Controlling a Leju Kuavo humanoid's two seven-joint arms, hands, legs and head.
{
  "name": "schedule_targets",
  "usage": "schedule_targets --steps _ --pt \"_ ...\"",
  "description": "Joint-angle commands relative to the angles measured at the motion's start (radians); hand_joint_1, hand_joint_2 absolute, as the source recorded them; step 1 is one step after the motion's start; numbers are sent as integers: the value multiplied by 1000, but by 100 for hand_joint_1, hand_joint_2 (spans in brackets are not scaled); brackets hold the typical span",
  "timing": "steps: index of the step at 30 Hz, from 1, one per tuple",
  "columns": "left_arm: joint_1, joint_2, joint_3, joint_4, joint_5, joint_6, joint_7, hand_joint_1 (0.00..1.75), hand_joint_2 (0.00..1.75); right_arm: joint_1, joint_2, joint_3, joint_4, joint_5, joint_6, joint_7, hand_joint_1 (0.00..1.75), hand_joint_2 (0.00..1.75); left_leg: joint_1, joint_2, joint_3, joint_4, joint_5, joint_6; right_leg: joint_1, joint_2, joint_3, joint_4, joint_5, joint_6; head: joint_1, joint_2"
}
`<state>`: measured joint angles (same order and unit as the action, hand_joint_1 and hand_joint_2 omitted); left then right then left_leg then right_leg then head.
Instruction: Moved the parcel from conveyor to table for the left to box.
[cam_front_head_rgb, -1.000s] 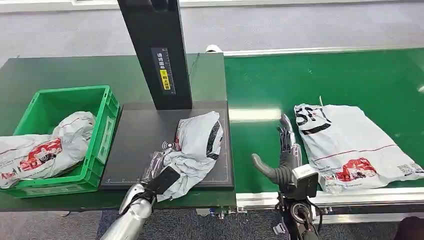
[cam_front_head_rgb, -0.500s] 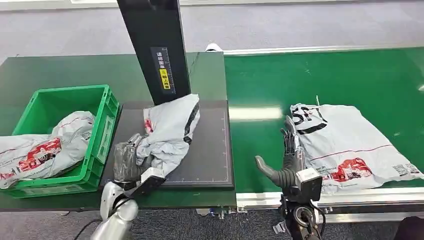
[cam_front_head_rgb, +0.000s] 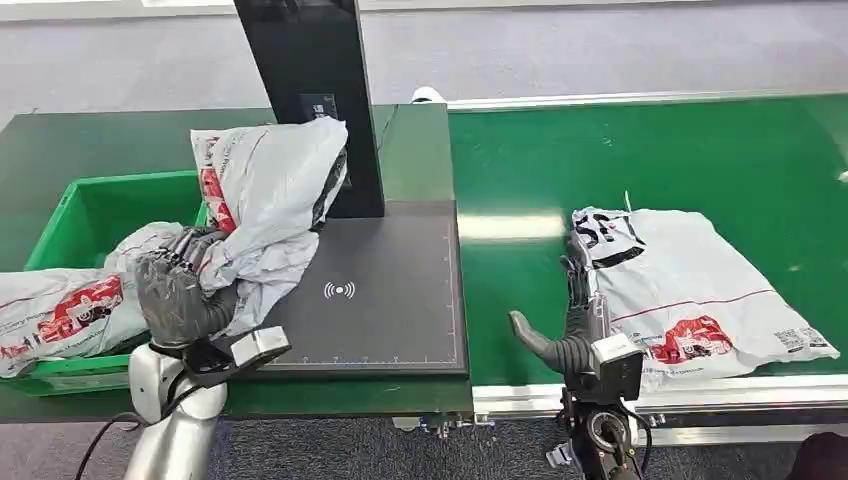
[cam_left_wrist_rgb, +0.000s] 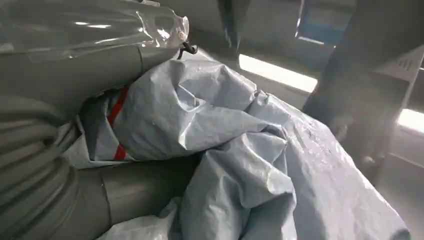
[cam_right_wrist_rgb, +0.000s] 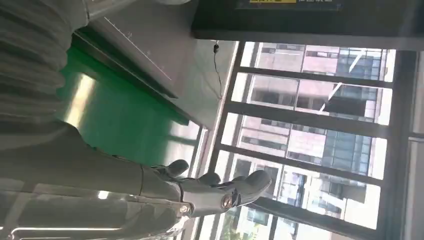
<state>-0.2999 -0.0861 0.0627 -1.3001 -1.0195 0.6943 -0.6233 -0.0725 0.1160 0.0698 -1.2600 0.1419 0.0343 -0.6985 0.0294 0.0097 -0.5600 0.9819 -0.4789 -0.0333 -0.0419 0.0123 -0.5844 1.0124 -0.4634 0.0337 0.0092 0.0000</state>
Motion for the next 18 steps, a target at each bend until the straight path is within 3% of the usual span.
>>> schedule_targets --steps 1,4,9,15,18 --pt "-200 23 244 202 -216 4 246 175 175 3 -21 13 24 8 -12 0 0 175 1 -2 0 0 1 2 2 -2 1 -1 1 -4 0 0" --pt "-273 113 225 354 -291 4 396 175 175 14 -23 0 19 16 6 0 0 175 1 -3 0 -1 1 1 2 -3 1 -1 0 -3 0 0" --pt "-405 219 249 643 -330 4 521 175 175 17 -21 -10 38 34 15 0 0 175 1 -2 1 -1 2 2 2 -3 2 -1 1 -4 0 0" --pt "-408 223 251 648 -326 4 516 175 175 17 -21 -11 38 35 16 0 0 175 1 0 0 0 1 2 2 -2 0 -1 0 -3 0 0" --pt "-452 247 248 759 -354 -3 597 175 175 15 -22 -8 53 35 35 10 0 175 1 -2 0 -1 1 3 2 -3 1 -2 0 -4 0 0"
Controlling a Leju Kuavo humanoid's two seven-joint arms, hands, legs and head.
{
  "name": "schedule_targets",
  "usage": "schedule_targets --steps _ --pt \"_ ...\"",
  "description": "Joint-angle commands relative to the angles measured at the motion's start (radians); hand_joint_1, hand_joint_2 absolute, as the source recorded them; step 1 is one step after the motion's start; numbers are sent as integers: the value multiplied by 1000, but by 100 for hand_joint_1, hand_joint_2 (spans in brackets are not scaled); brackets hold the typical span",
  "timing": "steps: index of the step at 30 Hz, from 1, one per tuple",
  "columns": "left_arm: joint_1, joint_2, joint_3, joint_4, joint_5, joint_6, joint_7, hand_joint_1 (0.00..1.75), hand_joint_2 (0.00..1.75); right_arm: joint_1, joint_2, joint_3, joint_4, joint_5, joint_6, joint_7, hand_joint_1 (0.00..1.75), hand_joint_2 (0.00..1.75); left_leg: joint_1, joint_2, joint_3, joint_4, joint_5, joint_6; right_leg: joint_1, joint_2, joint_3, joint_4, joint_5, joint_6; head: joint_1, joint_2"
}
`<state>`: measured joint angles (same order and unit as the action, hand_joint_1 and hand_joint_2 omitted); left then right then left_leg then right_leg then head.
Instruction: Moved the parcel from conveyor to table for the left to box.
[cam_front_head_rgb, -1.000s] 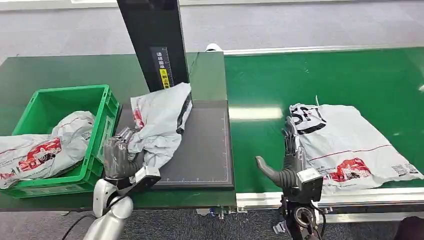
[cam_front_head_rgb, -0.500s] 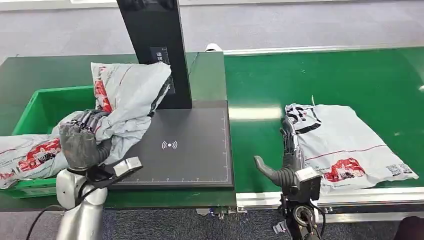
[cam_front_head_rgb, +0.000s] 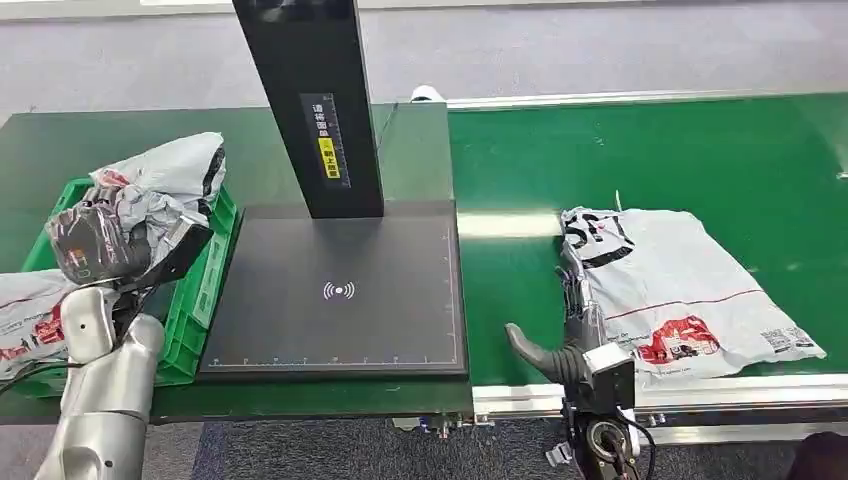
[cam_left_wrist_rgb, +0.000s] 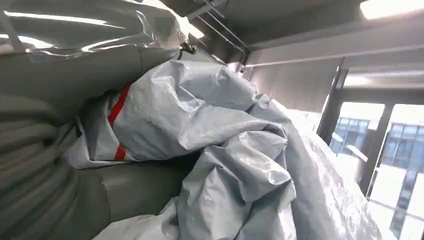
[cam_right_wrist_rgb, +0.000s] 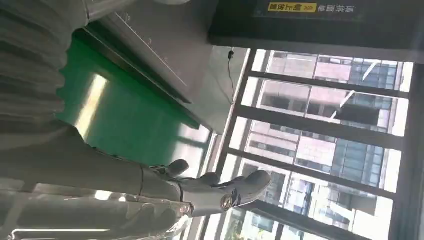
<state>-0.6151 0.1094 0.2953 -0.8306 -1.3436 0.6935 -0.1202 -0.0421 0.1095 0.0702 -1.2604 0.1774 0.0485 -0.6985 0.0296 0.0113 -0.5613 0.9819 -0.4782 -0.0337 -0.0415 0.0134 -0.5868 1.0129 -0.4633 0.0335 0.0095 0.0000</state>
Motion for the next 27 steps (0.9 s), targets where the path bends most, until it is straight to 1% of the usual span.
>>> schedule_targets --steps 1,4,5,6,7,8,9,10,12,14,16,17,18,19,20,21,22,23,26,27 --pt "-156 65 15 330 -35 -12 114 175 175 -18 -16 -8 65 -13 44 22 0 175 1 -3 0 0 0 2 1 -4 2 -1 0 -3 0 0" --pt "-185 86 33 396 -28 -32 164 175 175 -31 -17 -6 115 -25 77 72 0 175 1 -2 0 -1 1 2 2 -3 2 -2 0 -4 0 0" --pt "-189 89 53 406 -4 -34 169 175 175 -42 -24 7 152 -13 101 124 0 175 1 -1 0 -1 0 2 2 -2 1 -1 0 -4 0 0" --pt "-189 93 55 414 -9 -42 186 175 175 -48 -34 29 179 4 129 162 0 175 1 -1 1 -2 1 2 2 -2 2 -2 1 -5 0 0" --pt "-191 95 53 420 -14 -56 191 175 175 -53 -50 62 203 46 140 180 0 175 1 -1 1 -1 0 2 2 -2 1 -2 1 -3 0 0" --pt "-191 93 53 419 -18 -52 190 175 175 -58 -68 102 230 95 176 217 0 175 2 -1 1 -2 1 3 3 -2 2 -3 1 -4 0 0" --pt "-193 89 56 417 -17 -53 188 175 175 -58 -68 110 245 96 201 202 0 175 1 0 1 -1 0 2 2 -1 1 -2 1 -3 0 0" --pt "-193 84 55 414 -18 -54 185 175 175 -61 -70 113 261 70 256 208 0 175 2 0 2 -2 0 3 3 -1 3 -3 1 -4 0 0" --pt "-186 68 72 390 7 -18 161 175 175 -61 -84 133 271 59 310 204 0 175 1 -1 0 -1 0 2 2 -2 1 -1 0 -3 0 0" --pt "-167 49 115 330 78 5 95 175 175 -60 -97 158 269 86 306 203 0 175 1 -3 -1 0 0 2 2 -3 1 -1 0 -2 0 0" --pt "-167 49 115 330 78 5 95 175 175 -60 -97 158 269 86 306 203 0 175 1 -2 -1 0 0 2 2 -2 1 -1 0 -3 0 0" --pt "-89 -20 246 62 91 5 -59 175 175 -63 -103 187 273 125 304 209 0 175 1 -2 0 -1 0 3 2 -3 2 -2 0 -4 0 0" --pt "-89 -47 308 16 64 5 -113 175 175 -67 -100 193 282 133 295 208 0 175 1 -1 -1 -1 0 2 2 -2 0 -1 0 -3 0 0" --pt "-90 -53 319 9 60 5 -122 175 175 -68 -99 194 284 134 293 207 0 175 2 -1 -2 0 0 3 3 -2 0 -2 1 -3 0 0" --pt "-109 -50 313 49 6 5 -87 175 175 -71 -94 195 289 135 286 207 0 175 2 -3 -2 0 0 3 3 -4 0 -2 0 -4 0 0" --pt "-115 -48 310 62 -2 5 -76 171 175 -72 -93 195 290 135 284 207 0 175 2 -2 -3 1 0 3 3 -4 -1 -1 0 -4 0 0" --pt "-123 -46 302 72 -22 5 -58 171 175 -72 -93 195 289 136 282 207 0 175 1 -2 -5 1 0 2 2 -3 -3 -1 0 -3 0 0" --pt "-123 -51 297 59 -45 5 -36 175 175 -71 -94 195 286 137 280 206 0 175 2 -4 -4 1 0 3 3 -5 -2 -1 0 -4 0 0" --pt "-101 -61 321 11 -20 5 -60 175 175 -71 -94 194 287 138 275 203 0 175 1 -1 -4 0 0 2 2 -2 -3 -1 0 -3 0 0" --pt "-99 -64 328 13 -17 5 -68 169 175 -70 -95 192 288 138 272 203 0 175 2 -1 -2 0 0 3 3 -2 -2 -2 0 -4 0 0"
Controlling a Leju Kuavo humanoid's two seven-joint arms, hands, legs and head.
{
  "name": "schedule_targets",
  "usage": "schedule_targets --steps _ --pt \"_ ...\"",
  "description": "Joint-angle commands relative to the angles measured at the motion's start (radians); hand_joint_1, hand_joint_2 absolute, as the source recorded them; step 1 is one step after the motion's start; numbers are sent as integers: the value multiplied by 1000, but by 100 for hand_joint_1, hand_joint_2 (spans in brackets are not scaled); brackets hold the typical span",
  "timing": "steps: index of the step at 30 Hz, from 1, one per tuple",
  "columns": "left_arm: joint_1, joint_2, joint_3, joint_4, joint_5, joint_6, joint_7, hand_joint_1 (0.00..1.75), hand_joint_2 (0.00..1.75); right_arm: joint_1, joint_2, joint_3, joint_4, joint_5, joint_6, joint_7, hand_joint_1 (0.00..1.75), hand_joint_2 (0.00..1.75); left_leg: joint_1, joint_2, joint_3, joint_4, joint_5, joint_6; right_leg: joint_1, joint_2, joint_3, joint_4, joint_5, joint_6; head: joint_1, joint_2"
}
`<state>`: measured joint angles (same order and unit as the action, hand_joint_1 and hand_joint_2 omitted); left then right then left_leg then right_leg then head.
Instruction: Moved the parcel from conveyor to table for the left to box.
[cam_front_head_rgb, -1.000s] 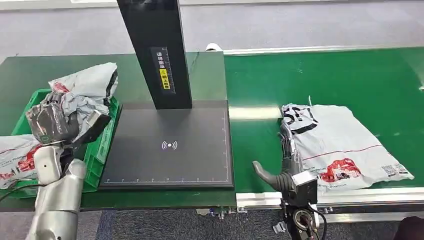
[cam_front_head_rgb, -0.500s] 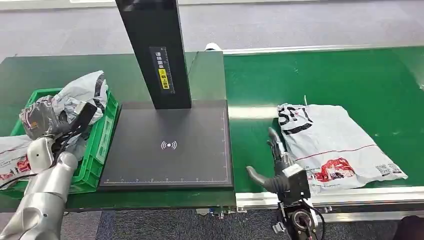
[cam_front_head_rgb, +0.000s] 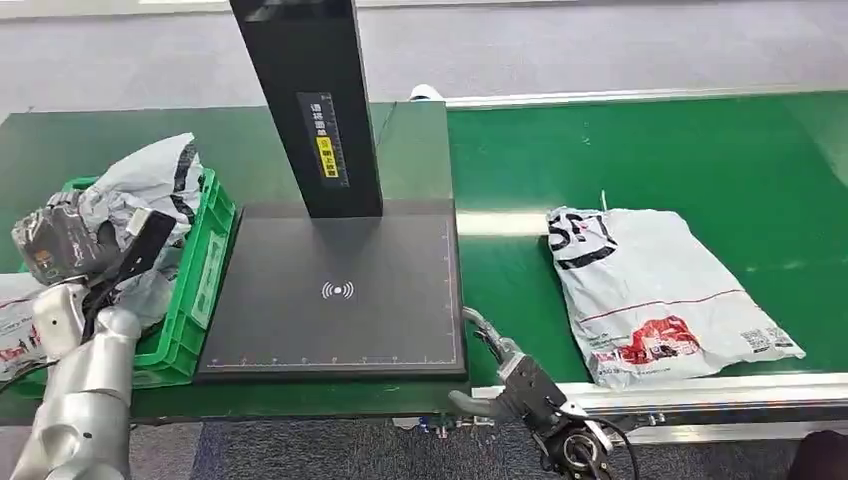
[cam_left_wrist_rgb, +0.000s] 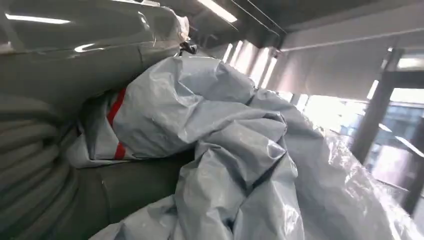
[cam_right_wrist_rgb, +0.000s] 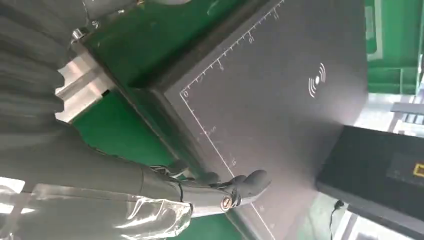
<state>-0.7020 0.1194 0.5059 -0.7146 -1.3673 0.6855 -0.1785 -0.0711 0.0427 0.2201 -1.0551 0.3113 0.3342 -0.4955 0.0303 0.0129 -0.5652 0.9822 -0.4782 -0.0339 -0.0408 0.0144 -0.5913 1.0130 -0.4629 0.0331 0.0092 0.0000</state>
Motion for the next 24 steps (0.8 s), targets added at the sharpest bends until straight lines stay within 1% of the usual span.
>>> schedule_targets --steps 1,2,3,5,6,7,9,10,11,12,13,14,16,17,19,20,21,22,23,24 --pt "-12 -74 118 -103 7 13 -9 169 175 -40 -28 42 83 4 -14 0 0 175 1 -3 1 0 0 3 2 -3 2 -1 0 -3 0 0" --pt "-11 -68 92 -90 12 13 6 154 175 -38 -30 43 82 3 -18 -4 0 175 1 -4 2 0 0 4 2 -4 4 -2 0 -4 0 0" --pt "-17 -70 94 -73 2 13 5 56 175 -33 -39 56 69 -12 -17 9 0 175 0 -3 1 0 0 2 1 -2 2 -1 0 -2 0 0" --pt "-21 -72 80 -43 -6 13 17 0 175 -29 -37 52 63 -8 -20 -11 0 175 0 -4 1 0 0 3 1 -3 3 -1 0 -2 0 0" --pt "-38 -68 69 -3 1 13 13 0 175 -27 -35 43 55 -7 -24 -10 0 175 0 -5 1 0 0 3 1 -5 4 -1 -1 -3 0 0" --pt "-45 -68 70 23 -3 13 6 0 175 -26 -36 42 36 2 -37 -39 0 175 1 -5 2 -1 0 4 2 -5 5 -2 0 -4 0 0" --pt "-45 -67 61 32 4 13 9 0 175 -23 -34 36 21 3 -39 -45 0 175 0 -5 2 -1 0 3 1 -5 4 -2 0 -4 0 0" --pt "-58 -51 29 114 16 13 18 0 175 -13 -26 12 -19 -26 -42 -103 0 175 0 -4 0 0 0 2 1 -4 2 -1 0 -3 0 0" --pt "-53 -48 8 126 16 13 30 0 175 -7 -25 4 -49 -30 -40 -106 0 175 0 -5 1 -1 0 3 1 -5 4 -1 -1 -4 0 0" --pt "-54 -42 -25 154 14 -3 60 0 175 4 -16 -21 -84 -55 -43 -142 0 175 0 -5 0 0 1 2 0 -5 2 0 -1 -3 0 0" --pt "-55 -42 -41 167 26 -28 74 0 175 13 -11 -39 -113 -77 -34 -150 0 175 0 -6 1 0 0 3 1 -6 3 -1 -1 -4 0 0" --pt "-51 -44 -58 167 36 -28 88 0 175 25 -10 -56 -150 -87 -32 -152 0 175 -1 -5 0 0 1 2 0 -5 1 0 -1 -2 0 0" --pt "-47 -42 -75 174 42 -36 104 0 175 34 -6 -73 -177 -110 -17 -158 0 175 0 -8 1 0 0 3 1 -8 4 -1 -1 -4 0 0" --pt "-46 -40 -79 177 45 -33 107 0 175 38 -7 -76 -187 -113 -13 -157 0 175 -1 -6 0 0 0 2 0 -5 2 0 -1 -2 0 0" --pt "-43 -27 -107 183 81 3 96 0 175 45 -2 -87 -201 -114 -7 -156 0 175 0 -7 2 0 0 4 1 -6 5 -2 -1 -4 0 0" --pt "-42 -23 -114 185 93 10 89 0 175 46 -1 -88 -201 -114 -7 -156 0 175 0 -4 1 0 0 2 0 -4 2 0 -1 -3 0 0" --pt "-20 -35 -96 108 175 13 10 0 175 44 -1 -90 -202 -114 -9 -162 0 175 0 -4 2 0 0 3 1 -4 4 -1 0 -4 0 0" --pt "9 -56 -54 8 204 13 -62 0 175 40 0 -92 -201 -121 -9 -169 0 175 0 -4 1 0 0 2 0 -4 3 -1 -1 -3 0 0" --pt "9 -56 -54 8 204 13 -62 0 175 40 0 -92 -201 -121 -9 -169 0 175 0 -4 1 0 0 3 1 -3 3 -1 0 -4 0 0" --pt "32 -104 30 -90 314 13 -225 0 175 37 3 -96 -201 -136 -12 -184 0 175 0 -2 0 0 0 2 1 -2 2 0 0 -2 0 0"
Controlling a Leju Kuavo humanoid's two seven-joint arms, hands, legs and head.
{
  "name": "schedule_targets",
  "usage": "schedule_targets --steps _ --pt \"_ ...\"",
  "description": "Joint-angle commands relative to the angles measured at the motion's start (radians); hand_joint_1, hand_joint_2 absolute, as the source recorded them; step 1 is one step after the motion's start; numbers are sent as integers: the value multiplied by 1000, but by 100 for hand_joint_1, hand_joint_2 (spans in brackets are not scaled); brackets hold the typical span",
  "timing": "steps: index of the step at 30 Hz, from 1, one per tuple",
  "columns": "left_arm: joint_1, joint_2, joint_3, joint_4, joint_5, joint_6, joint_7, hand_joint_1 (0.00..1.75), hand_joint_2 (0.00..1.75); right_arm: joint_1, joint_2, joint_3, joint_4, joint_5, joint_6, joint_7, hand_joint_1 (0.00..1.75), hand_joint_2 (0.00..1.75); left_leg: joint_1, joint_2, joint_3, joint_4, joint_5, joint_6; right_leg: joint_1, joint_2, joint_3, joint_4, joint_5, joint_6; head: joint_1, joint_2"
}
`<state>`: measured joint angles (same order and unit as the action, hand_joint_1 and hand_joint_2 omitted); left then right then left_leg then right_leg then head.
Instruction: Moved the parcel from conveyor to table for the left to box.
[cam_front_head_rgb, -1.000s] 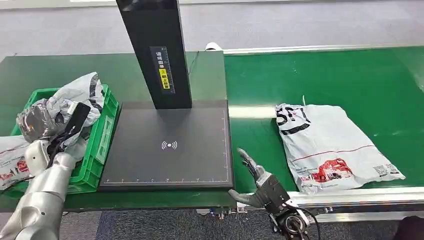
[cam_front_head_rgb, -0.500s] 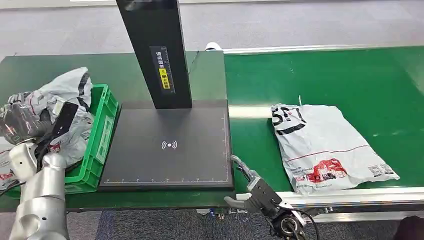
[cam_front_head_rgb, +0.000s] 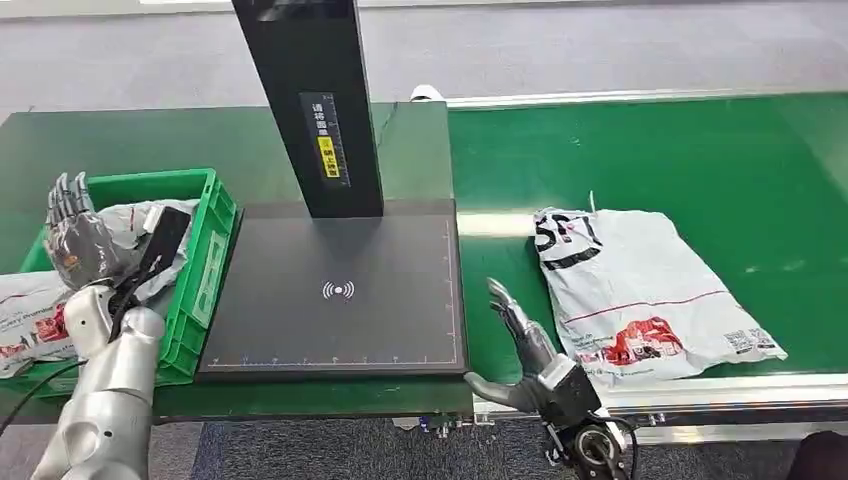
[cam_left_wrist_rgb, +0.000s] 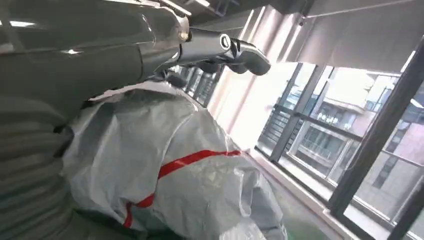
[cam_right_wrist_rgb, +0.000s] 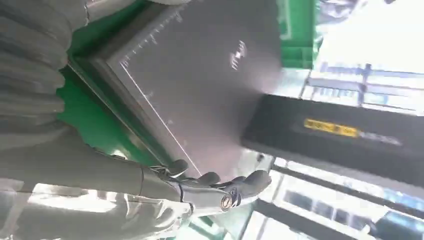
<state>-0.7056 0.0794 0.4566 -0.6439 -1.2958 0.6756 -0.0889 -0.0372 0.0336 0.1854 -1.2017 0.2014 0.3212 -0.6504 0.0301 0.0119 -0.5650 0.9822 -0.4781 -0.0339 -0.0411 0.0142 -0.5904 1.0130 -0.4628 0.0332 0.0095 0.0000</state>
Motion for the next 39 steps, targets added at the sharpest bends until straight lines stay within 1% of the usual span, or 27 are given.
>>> schedule_targets --steps 1,2,3,4,6,8,9,10,11,12,13,14,15,16,17,18,19,22,29,30,31,32,33,34,37,39 --pt "39 -81 107 -181 281 23 -375 0 175 5 13 -63 -58 -31 -1 -33 0 175 1 -2 1 0 0 3 2 -3 2 -1 0 -4 0 0" --pt "39 -81 107 -181 281 23 -375 0 175 5 13 -63 -58 -31 -1 -33 0 175 0 -1 0 0 0 2 1 -2 1 0 0 -2 0 0" --pt "46 -124 147 -218 447 23 -549 0 175 13 12 -60 -70 -39 -6 -39 0 175 1 -3 1 0 0 3 2 -3 3 -1 -1 -4 0 0" --pt "47 -129 139 -218 507 23 -584 0 175 15 14 -60 -72 -42 -8 -41 0 175 0 -3 0 0 0 2 1 -3 1 -1 -1 -2 0 0" --pt "47 -129 139 -218 507 23 -584 0 175 15 14 -60 -72 -42 -8 -41 0 175 0 -4 1 0 0 3 1 -5 3 -2 -1 -3 0 0" --pt "47 -129 139 -218 507 23 -584 0 175 15 14 -60 -72 -42 -8 -41 0 175 0 -3 2 -1 0 3 1 -3 3 -2 -1 -3 0 0" --pt "75 -136 73 -267 616 23 -609 0 175 18 13 -57 -77 -44 -11 -41 0 175 0 -2 1 0 0 2 1 -3 2 -1 0 -2 0 0" --pt "98 -129 21 -292 685 23 -609 0 175 18 14 -54 -77 -44 -13 -41 0 175 0 -3 2 -1 0 3 1 -4 3 -1 0 -3 0 0" --pt "139 -136 -36 -365 761 23 -609 0 175 16 16 -52 -75 -44 -17 -42 0 175 1 -3 2 -1 0 3 2 -4 3 -2 0 -4 0 0" --pt "159 -139 -67 -389 797 23 -609 0 175 14 17 -49 -72 -44 -18 -42 0 175 0 -3 1 -1 0 2 1 -4 2 -1 0 -3 0 0" --pt "177 -131 -123 -387 879 14 -609 0 175 10 17 -45 -69 -45 -20 -42 0 175 0 -3 2 -2 0 3 1 -4 4 -3 0 -4 0 0" --pt "198 -128 -175 -399 981 -44 -609 0 0 8 15 -43 -68 -47 -25 -43 0 175 0 -1 2 -1 0 3 1 -2 2 -2 0 -3 -1 0" --pt "212 -130 -198 -411 991 -47 -609 0 0 4 15 -43 -65 -48 -27 -43 0 175 0 -1 3 -1 0 3 1 -3 3 -2 0 -4 0 0" --pt "234 -134 -221 -435 1033 -84 -603 0 0 -5 13 -39 -56 -52 -27 -44 0 175 0 -2 2 -1 0 3 1 -3 2 -1 -1 -3 0 0" --pt "265 -146 -243 -477 1152 -236 -572 0 0 -16 10 -38 -44 -57 -31 -45 0 175 0 -4 3 -1 0 4 1 -5 4 -2 -1 -4 0 0" --pt "293 -148 -279 -508 1221 -374 -544 0 0 -23 7 -38 -38 -61 -33 -47 0 175 0 -4 2 -1 0 3 1 -4 3 -2 0 -2 0 0" --pt "308 -158 -294 -520 1232 -403 -535 0 0 -27 6 -40 -36 -63 -34 -47 0 175 0 -2 1 0 0 2 0 -2 2 -1 0 -2 0 0" --pt "319 -164 -303 -538 1235 -404 -531 0 0 -29 5 -42 -32 -66 -32 -48 0 175 0 -2 2 -1 0 3 1 -3 4 -2 0 -3 0 0" --pt "316 -157 -299 -540 1237 -405 -531 0 0 -27 5 -42 -32 -66 -32 -48 0 175 0 -2 1 0 0 2 0 -3 2 -1 0 -3 0 0" --pt "440 -159 -415 -635 1313 -795 -530 0 175 -58 2 -32 -7 -77 -10 -48 0 175 0 -2 2 -1 0 2 1 -2 2 -1 0 -3 0 0" --pt "468 -160 -453 -644 1318 -860 -527 0 175 -66 4 -29 -1 -77 -5 -48 0 175 -1 0 5 -3 -1 3 0 0 4 -3 0 -4 -1 0" --pt "502 -171 -489 -651 1307 -894 -538 0 175 -75 6 -25 7 -76 -3 -48 0 175 0 -1 3 -2 0 3 0 -1 3 -2 0 -2 -1 0" --pt "518 -167 -526 -642 1284 -921 -529 0 175 -82 8 -21 13 -76 0 -48 0 175 -1 0 5 -3 -1 4 0 -1 6 -4 0 -3 -1 0" --pt "526 -170 -546 -621 1283 -952 -521 0 175 -89 11 -19 22 -75 -1 -48 0 175 -1 -1 4 -2 -1 4 0 -1 4 -3 0 -2 0 0" --pt "525 -202 -565 -538 1270 -980 -508 0 175 -94 21 -23 27 -76 -3 -48 0 175 -1 -1 5 -3 -1 4 0 -2 6 -4 0 -4 0 0" --pt "518 -220 -583 -487 1218 -933 -504 0 175 -88 32 -29 16 -68 -6 -48 0 175 -2 -3 3 -2 0 2 -1 -3 4 -2 0 -2 0 0"
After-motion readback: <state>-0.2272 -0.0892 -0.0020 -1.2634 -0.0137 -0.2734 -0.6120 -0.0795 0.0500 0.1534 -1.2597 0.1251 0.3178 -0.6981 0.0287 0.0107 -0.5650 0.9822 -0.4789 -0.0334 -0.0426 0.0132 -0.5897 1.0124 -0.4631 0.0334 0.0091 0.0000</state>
